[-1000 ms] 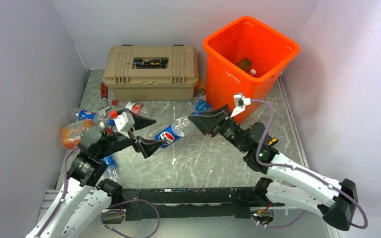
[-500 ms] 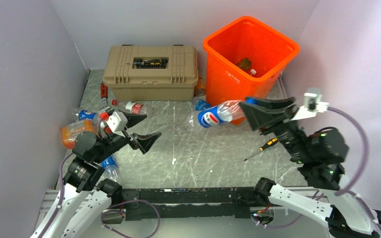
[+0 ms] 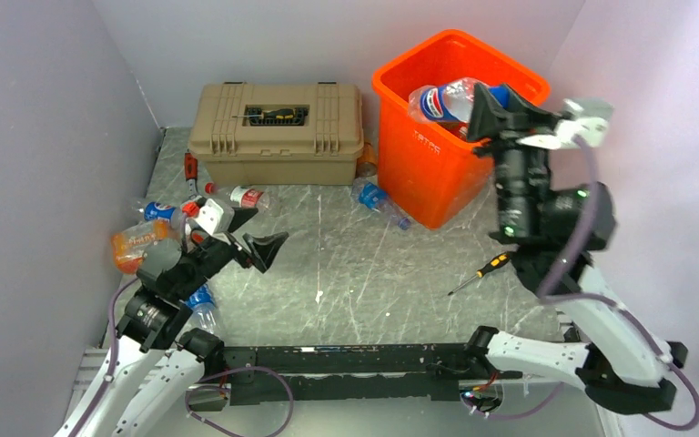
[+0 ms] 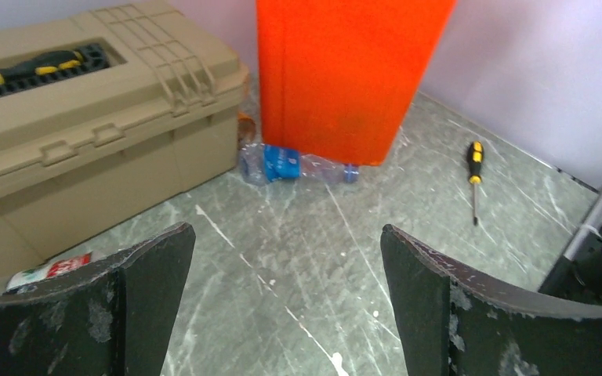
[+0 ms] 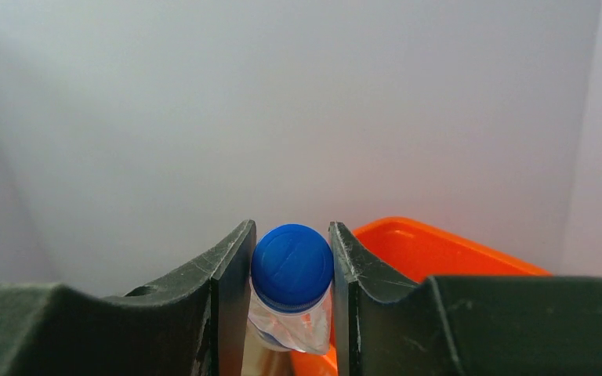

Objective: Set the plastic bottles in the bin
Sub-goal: Place the plastic bottle in the trash bin.

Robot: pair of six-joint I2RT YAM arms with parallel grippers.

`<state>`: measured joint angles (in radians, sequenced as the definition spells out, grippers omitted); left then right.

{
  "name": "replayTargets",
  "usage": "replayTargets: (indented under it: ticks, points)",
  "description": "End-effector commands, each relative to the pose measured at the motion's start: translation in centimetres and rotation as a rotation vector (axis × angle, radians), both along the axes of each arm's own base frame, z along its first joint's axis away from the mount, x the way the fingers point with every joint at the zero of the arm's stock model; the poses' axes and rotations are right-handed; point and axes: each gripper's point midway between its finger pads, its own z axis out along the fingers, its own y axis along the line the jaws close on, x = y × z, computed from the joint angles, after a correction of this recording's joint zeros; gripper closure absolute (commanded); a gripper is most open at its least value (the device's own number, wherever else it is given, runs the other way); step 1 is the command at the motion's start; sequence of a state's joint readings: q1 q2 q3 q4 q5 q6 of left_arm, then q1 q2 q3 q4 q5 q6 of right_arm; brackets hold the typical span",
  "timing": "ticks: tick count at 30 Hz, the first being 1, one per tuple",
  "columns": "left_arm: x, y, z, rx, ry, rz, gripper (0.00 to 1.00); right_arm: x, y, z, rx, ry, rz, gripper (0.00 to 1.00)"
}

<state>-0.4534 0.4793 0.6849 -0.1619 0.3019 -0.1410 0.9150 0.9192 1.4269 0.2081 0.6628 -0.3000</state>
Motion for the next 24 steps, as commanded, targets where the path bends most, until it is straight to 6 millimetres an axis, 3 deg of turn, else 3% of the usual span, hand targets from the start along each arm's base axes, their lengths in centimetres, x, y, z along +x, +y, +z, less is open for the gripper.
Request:
replayTargets:
  ticks: [1, 7, 12, 18, 22, 23, 24]
  points:
    - [0.4, 2.5, 2.8, -0.043, -0.088, 0.139, 0.06, 2.7, -1.2, 1.3, -0.026, -0.029, -0.240, 1.00]
    - [0.7, 2.8, 2.6, -0.041, -0.069, 0.166, 0.05, 9.8, -3.7, 1.6, 0.078, 0.008, -0.297, 1.00]
    - [0.7, 2.6, 2.6, -0.043, -0.055, 0.154, 0.05, 16.1, -5.1, -0.2, 0.052, 0.116, -0.367, 1.00]
    - [0.8, 3.0, 2.6, -0.047, -0.053, 0.181, 0.04, 21.5, -7.3, -6.7, 0.036, 0.282, -0.419, 1.00]
    - [0.8, 2.8, 2.5, -0.045, -0.046, 0.169, 0.04, 24.0, -6.8, -11.3, 0.006, 0.407, -0.384, 1.00]
    - [0.8, 2.7, 2.5, -0.044, -0.044, 0.164, 0.04, 24.3, -6.5, -12.0, -0.007, 0.429, -0.368, 0.85]
    - [0.7, 2.6, 2.5, -0.043, -0.044, 0.156, 0.04, 24.5, -6.1, -12.4, -0.015, 0.444, -0.350, 0.61]
